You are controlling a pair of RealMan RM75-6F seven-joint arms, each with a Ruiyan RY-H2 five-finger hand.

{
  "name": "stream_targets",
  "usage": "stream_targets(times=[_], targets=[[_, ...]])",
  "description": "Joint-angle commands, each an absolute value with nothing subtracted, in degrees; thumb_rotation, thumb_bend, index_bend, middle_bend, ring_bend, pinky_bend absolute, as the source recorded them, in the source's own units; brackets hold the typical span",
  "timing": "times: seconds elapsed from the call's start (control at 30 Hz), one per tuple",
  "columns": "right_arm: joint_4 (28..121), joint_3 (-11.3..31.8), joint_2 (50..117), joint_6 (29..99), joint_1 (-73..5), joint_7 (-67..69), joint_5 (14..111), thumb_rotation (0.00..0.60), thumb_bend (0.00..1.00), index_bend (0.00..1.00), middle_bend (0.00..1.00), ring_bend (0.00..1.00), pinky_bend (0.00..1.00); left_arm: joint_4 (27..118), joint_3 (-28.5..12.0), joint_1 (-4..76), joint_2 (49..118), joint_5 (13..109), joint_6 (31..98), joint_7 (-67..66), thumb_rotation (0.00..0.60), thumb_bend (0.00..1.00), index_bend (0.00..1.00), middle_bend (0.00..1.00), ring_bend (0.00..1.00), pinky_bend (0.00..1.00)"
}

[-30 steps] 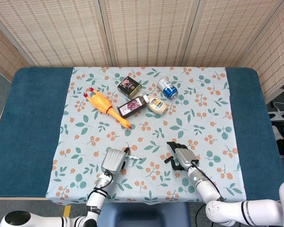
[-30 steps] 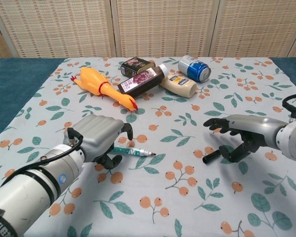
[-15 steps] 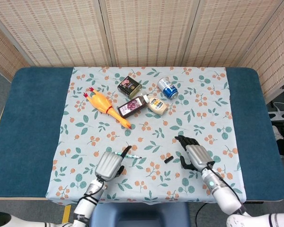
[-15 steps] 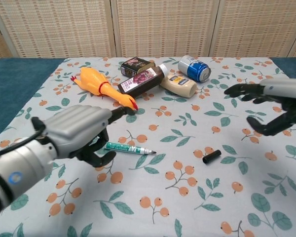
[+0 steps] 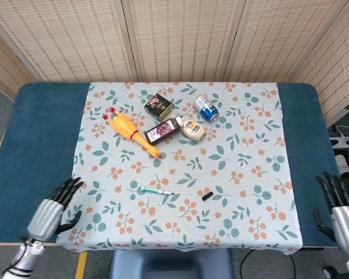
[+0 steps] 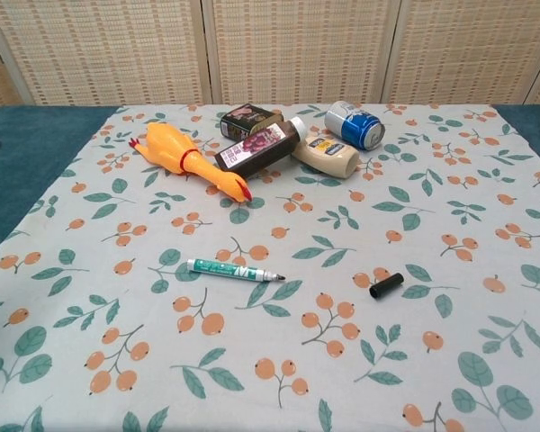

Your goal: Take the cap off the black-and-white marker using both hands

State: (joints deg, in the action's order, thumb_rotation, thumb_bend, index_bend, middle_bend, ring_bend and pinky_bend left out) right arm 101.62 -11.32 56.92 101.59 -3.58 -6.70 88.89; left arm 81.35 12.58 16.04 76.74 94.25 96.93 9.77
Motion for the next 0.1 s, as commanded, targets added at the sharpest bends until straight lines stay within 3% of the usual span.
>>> stream_targets(times=[0.03, 0.1], targets=[[100.51, -11.73, 54.95, 100.37, -1.15, -6.82, 88.41, 0.600, 0.39, 0.00, 0.00, 0.00, 0.00, 73.70, 12.39, 10.60, 73.71, 99.22, 103.06, 13.99, 0.600, 0.45, 0.00, 0.00, 0.00, 0.16], [100.78, -11.91, 54.63, 99.63, -1.05, -7.07, 89.37, 0.600, 0.37, 0.00, 0.00, 0.00, 0.00, 73.60, 12.09, 10.47, 73.57, 99.79, 102.98, 12.66, 0.600, 0.45, 0.00, 0.00, 0.00, 0.13]])
